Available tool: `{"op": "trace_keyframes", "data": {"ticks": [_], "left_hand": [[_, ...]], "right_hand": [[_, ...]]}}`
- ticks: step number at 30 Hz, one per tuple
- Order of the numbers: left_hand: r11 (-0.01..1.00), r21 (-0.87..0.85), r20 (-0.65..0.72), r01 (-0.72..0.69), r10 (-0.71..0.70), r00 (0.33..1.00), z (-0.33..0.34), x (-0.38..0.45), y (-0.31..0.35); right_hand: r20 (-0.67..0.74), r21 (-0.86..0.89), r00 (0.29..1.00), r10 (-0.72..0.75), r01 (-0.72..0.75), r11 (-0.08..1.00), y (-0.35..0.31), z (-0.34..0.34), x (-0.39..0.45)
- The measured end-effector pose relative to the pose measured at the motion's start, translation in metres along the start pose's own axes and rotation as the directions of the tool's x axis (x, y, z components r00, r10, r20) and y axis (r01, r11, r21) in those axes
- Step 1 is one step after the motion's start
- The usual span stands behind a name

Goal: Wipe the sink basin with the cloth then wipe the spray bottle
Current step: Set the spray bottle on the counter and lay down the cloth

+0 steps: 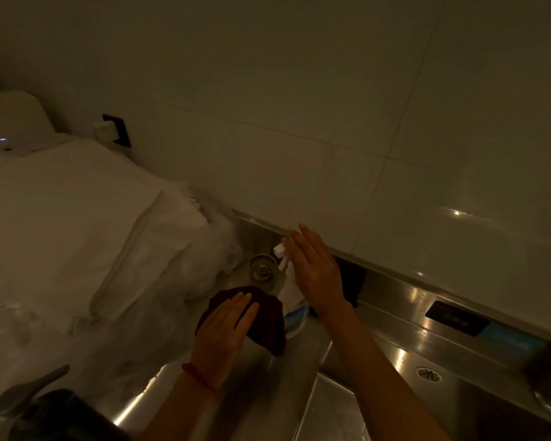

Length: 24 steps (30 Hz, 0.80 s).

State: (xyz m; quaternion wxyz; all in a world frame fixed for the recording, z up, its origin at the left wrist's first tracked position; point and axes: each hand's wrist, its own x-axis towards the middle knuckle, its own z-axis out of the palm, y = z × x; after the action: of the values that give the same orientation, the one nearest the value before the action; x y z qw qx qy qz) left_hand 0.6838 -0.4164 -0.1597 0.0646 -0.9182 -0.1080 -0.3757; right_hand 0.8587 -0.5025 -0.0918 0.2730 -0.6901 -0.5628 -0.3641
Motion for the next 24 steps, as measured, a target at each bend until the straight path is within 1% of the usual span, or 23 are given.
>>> {"op": "trace_keyframes", "data": {"ticks": [4, 13, 19, 22, 24], "left_hand": [[1.000, -0.005, 0.000, -0.001, 0.001, 1.000, -0.001, -0.002, 0.004], [0.999, -0.037, 0.021, 0.013, -0.012, 1.000, 0.003, -0.005, 0.006], [0.996, -0.083, -0.046, -0.013, 0.009, 0.999, 0.001, -0.003, 0.014], [0.996, -0.081, -0.052, -0.036, 0.032, 0.998, -0.004, -0.001, 0.019], [0.996, -0.076, -0.053, -0.049, 0.045, 0.998, -0.005, -0.002, 0.021]], "right_hand": [[0.017, -0.002, 1.000, 0.007, -0.007, 1.000, -0.001, -0.001, -0.001], [0.033, -0.081, 0.999, 0.019, -0.016, 0.997, -0.001, -0.005, -0.010], [0.035, -0.119, 0.998, 0.053, -0.048, 0.992, -0.001, -0.015, -0.018], [0.030, -0.135, 0.998, 0.062, -0.058, 0.989, -0.004, -0.023, -0.022], [0.000, -0.126, 0.997, 0.079, -0.079, 0.989, -0.007, -0.030, -0.025]]}}
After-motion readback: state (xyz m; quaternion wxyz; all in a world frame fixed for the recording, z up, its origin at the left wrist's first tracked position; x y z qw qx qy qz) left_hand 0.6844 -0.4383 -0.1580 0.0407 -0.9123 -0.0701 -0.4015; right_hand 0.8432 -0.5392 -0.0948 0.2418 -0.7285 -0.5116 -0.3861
